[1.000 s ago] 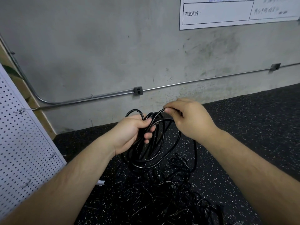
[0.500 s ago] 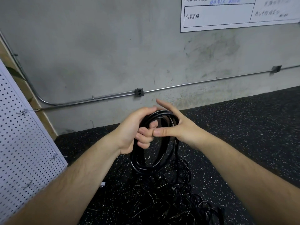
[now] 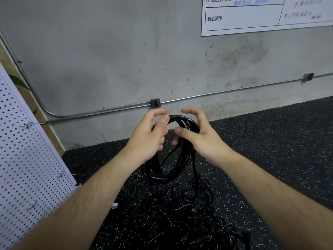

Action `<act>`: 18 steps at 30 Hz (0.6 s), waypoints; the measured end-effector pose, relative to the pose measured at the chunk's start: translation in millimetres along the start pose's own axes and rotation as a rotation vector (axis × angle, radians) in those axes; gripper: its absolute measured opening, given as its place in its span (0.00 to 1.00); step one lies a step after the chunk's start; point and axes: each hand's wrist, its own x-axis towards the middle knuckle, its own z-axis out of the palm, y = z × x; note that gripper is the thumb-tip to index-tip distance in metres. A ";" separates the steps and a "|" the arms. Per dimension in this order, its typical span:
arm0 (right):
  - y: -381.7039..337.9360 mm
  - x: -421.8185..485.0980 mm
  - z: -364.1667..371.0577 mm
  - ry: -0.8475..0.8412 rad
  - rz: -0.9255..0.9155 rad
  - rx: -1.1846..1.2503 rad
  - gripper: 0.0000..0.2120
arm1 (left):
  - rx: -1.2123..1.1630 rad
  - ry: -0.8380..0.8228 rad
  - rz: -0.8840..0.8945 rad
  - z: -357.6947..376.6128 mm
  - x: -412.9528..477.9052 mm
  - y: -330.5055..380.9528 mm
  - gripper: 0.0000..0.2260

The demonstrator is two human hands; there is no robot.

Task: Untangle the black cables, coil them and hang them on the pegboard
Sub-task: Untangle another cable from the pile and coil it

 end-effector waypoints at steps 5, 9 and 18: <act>21.8 -8.0 29.5 0.099 -0.032 0.148 0.24 | -0.024 0.238 0.093 3.5 5.2 -6.3 0.09; 17.0 -10.8 45.4 0.133 -0.013 0.067 0.27 | 0.053 0.300 0.113 5.4 4.6 -10.7 0.15; 12.5 -0.5 44.9 0.224 0.087 0.091 0.43 | 0.594 0.170 0.273 12.9 -5.8 -13.3 0.25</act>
